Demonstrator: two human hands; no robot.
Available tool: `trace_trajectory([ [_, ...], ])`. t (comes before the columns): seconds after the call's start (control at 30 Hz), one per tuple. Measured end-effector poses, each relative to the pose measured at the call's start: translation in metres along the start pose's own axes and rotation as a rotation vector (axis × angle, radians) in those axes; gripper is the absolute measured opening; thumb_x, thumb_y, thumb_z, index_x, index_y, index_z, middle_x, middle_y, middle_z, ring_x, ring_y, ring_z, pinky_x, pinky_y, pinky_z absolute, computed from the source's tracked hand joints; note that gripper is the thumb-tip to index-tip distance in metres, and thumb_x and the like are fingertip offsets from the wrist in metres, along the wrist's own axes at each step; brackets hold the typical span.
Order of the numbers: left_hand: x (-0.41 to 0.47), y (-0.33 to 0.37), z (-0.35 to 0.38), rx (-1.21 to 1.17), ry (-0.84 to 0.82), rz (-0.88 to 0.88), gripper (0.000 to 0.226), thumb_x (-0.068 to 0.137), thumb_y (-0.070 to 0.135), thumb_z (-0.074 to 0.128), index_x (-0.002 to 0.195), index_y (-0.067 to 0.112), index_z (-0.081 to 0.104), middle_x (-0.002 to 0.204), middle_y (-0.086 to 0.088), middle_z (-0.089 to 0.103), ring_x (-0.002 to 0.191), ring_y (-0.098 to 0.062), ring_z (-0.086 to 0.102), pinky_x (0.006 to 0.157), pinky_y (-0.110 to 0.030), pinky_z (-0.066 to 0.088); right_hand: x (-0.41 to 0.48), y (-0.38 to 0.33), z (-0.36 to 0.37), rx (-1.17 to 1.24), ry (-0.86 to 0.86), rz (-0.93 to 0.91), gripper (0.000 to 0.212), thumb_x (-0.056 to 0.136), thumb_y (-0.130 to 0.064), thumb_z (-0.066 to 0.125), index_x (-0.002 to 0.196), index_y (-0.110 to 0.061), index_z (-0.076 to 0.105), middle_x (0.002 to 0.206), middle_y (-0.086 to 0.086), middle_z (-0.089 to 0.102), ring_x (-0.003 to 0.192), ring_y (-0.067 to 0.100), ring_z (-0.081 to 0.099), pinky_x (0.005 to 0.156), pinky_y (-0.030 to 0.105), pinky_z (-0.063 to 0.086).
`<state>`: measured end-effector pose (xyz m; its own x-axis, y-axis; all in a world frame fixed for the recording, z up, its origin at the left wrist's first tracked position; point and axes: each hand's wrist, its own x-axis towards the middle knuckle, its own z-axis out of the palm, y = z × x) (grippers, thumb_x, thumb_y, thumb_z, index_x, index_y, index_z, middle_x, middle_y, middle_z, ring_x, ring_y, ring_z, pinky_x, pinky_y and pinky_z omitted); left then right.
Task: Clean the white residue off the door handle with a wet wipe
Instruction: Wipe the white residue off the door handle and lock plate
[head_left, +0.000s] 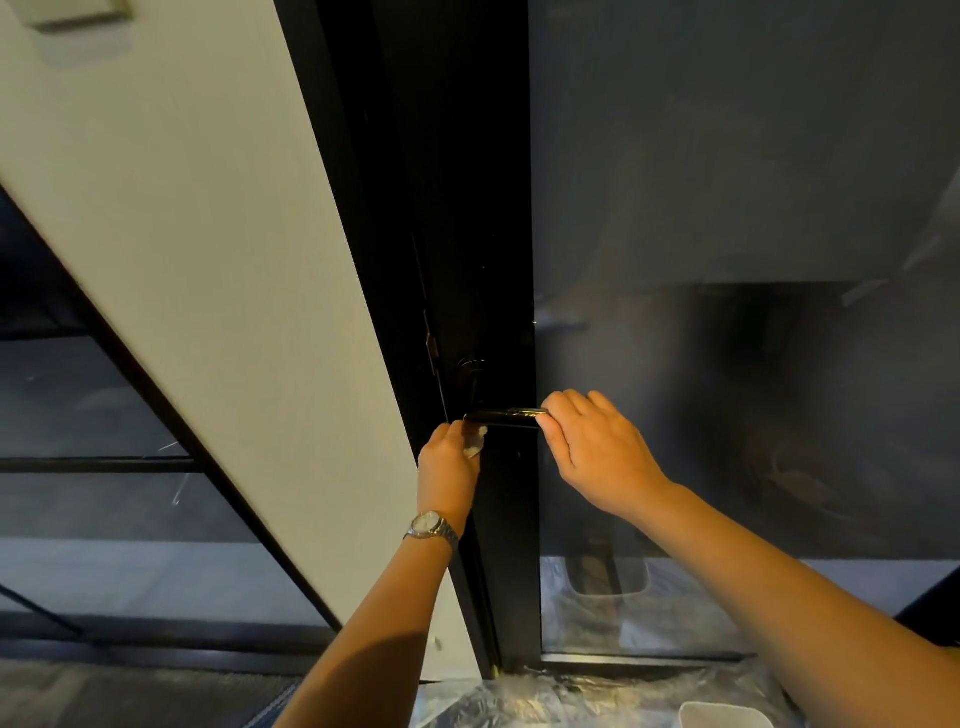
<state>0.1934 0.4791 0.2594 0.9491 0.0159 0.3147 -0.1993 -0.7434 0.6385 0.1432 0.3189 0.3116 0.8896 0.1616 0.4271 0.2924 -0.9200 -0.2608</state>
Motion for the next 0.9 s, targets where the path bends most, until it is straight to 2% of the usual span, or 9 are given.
trace_trajectory([
  [0.17,-0.004,-0.002,0.007,-0.218,0.051,-0.211,0.019,0.088,0.007,0.055,0.104,0.001,0.063,0.098,-0.017,0.064,0.088,-0.030,0.063,0.075,-0.030,0.053,0.000,0.000,-0.001,0.008,-0.012,0.003,0.031,0.099,-0.032,0.029,0.109,-0.015,0.053,0.102,0.000,0.057,0.082,0.008,0.035,0.064,0.015,0.027],
  [0.3,0.004,0.007,0.003,-0.214,0.092,-0.135,0.018,0.086,0.010,0.060,0.102,0.003,0.065,0.098,-0.017,0.064,0.085,-0.031,0.064,0.079,-0.042,0.057,0.001,0.001,-0.001,-0.004,-0.013,-0.001,0.031,0.099,-0.032,0.029,0.109,-0.015,0.053,0.101,0.000,0.057,0.082,0.008,0.035,0.056,0.010,0.024],
  [0.37,0.004,0.006,0.000,-0.165,0.061,-0.087,0.020,0.086,0.011,0.060,0.103,0.002,0.064,0.100,-0.017,0.063,0.087,-0.030,0.063,0.082,-0.042,0.056,0.000,0.000,-0.001,-0.008,-0.019,0.001,0.031,0.099,-0.032,0.029,0.109,-0.016,0.053,0.101,0.000,0.057,0.082,0.008,0.034,0.055,0.008,0.023],
  [0.53,0.005,0.007,-0.003,-0.117,0.022,-0.038,0.020,0.087,0.009,0.059,0.105,0.000,0.062,0.102,-0.017,0.065,0.093,-0.028,0.064,0.084,-0.026,0.050,-0.001,-0.002,-0.001,-0.013,-0.013,0.015,0.032,0.099,-0.033,0.027,0.108,-0.015,0.053,0.101,-0.001,0.057,0.082,0.008,0.036,0.061,0.014,0.027],
  [0.67,-0.002,0.018,0.007,-0.060,-0.059,0.080,0.028,0.089,0.013,0.056,0.115,0.002,0.060,0.121,-0.011,0.055,0.101,-0.023,0.060,0.080,-0.009,0.036,-0.001,-0.003,-0.001,-0.007,-0.010,0.021,0.031,0.099,-0.033,0.028,0.108,-0.016,0.052,0.101,0.000,0.057,0.082,0.009,0.037,0.066,0.018,0.031],
  [0.77,-0.005,0.016,0.012,-0.118,-0.037,0.045,0.031,0.089,0.013,0.055,0.119,0.004,0.057,0.123,-0.008,0.053,0.091,-0.013,0.057,0.074,0.001,0.035,-0.001,-0.002,0.000,-0.007,-0.026,0.027,0.031,0.099,-0.033,0.027,0.109,-0.017,0.052,0.103,-0.001,0.057,0.083,0.008,0.037,0.066,0.017,0.031],
  [0.8,-0.003,0.013,0.012,-0.168,0.011,-0.030,0.031,0.088,0.009,0.055,0.119,0.002,0.056,0.121,-0.010,0.055,0.092,-0.014,0.057,0.078,-0.002,0.040,-0.001,-0.003,0.000,-0.006,-0.030,0.030,0.031,0.099,-0.034,0.027,0.109,-0.017,0.051,0.103,-0.001,0.057,0.084,0.008,0.037,0.067,0.017,0.032],
  [0.87,0.002,0.011,0.013,-0.250,0.113,-0.155,0.032,0.086,-0.001,0.054,0.118,0.000,0.054,0.118,-0.014,0.057,0.101,-0.025,0.061,0.089,-0.021,0.050,0.000,-0.003,0.000,0.000,-0.039,0.035,0.032,0.099,-0.034,0.026,0.111,-0.018,0.051,0.105,-0.002,0.056,0.086,0.007,0.037,0.068,0.017,0.032],
  [0.9,0.003,0.011,0.013,-0.265,0.131,-0.177,0.032,0.086,-0.003,0.053,0.118,-0.001,0.054,0.115,-0.014,0.058,0.102,-0.027,0.061,0.089,-0.020,0.051,0.000,-0.002,0.000,0.002,-0.042,0.036,0.032,0.099,-0.034,0.026,0.111,-0.018,0.051,0.106,-0.002,0.056,0.086,0.007,0.037,0.068,0.016,0.032],
])
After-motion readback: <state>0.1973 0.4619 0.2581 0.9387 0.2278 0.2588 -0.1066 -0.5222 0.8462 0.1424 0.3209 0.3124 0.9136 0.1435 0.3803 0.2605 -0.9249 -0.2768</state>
